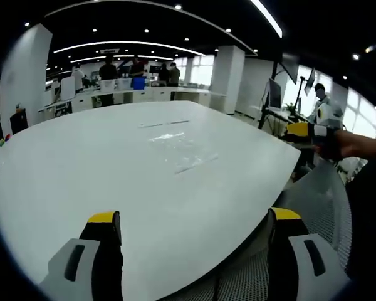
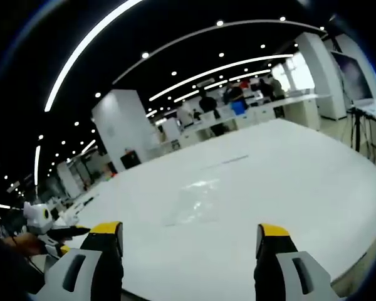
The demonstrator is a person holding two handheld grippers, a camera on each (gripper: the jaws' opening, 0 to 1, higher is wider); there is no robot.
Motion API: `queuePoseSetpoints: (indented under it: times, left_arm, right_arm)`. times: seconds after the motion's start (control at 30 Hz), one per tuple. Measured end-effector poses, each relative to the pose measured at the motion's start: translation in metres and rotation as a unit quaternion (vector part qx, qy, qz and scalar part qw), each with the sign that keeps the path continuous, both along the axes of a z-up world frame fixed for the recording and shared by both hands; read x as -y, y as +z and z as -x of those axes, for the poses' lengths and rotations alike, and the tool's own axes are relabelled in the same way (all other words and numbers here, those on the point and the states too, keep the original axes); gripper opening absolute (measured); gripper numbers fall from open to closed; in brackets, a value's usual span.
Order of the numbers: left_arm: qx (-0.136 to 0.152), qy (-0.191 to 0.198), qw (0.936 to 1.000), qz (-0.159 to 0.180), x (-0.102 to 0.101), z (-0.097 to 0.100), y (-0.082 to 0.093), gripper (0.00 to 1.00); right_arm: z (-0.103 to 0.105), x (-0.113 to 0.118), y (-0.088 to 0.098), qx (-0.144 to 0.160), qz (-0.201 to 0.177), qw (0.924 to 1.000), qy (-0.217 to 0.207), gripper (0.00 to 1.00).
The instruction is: Open the resealable bag by pulling the two sides of the seal apart until the entire bag opening is separated and visibly accessible.
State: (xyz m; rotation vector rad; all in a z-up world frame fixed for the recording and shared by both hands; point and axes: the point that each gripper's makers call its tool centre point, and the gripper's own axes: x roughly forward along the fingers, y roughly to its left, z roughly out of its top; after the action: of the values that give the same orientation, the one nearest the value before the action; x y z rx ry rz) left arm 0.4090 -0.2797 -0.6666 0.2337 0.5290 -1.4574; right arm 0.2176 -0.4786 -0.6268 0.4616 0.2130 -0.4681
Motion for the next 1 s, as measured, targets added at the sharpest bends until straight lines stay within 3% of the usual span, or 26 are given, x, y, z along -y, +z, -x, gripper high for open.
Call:
queuePoseSetpoints:
  times: [0.37, 0.47, 0.6, 0.87, 1.0]
  left_arm:
    - [0.002, 0.001, 1.0, 0.001, 0.001, -0.001, 0.0, 0.94]
    - [0.001, 0.001, 1.0, 0.001, 0.0, -0.001, 0.0, 0.94]
    - [-0.004, 0.007, 0.9999, 0.013, 0.0, -0.002, 0.004, 0.93]
    - [-0.001, 0.008, 0.9999, 0.008, 0.0, -0.003, 0.003, 0.92]
    - [0.001, 0.004, 1.0, 0.005, 0.0, -0.002, 0.002, 0.92]
  right_arm:
    - [0.001, 0.0, 0.0, -0.002, 0.0, 1.0, 0.0, 0.86]
    - [0.001, -0.002, -0.005, -0.037, 0.028, 0.9988, 0.014, 0.86]
    - [-0.002, -0.007, -0.007, -0.041, 0.029, 0.9985, 0.021, 0.86]
    - [-0.002, -0.007, -0.007, -0.04, 0.025, 0.9986, 0.024, 0.85]
    - [-0.003, -0.008, -0.01, -0.054, 0.031, 0.9976, 0.028, 0.85]
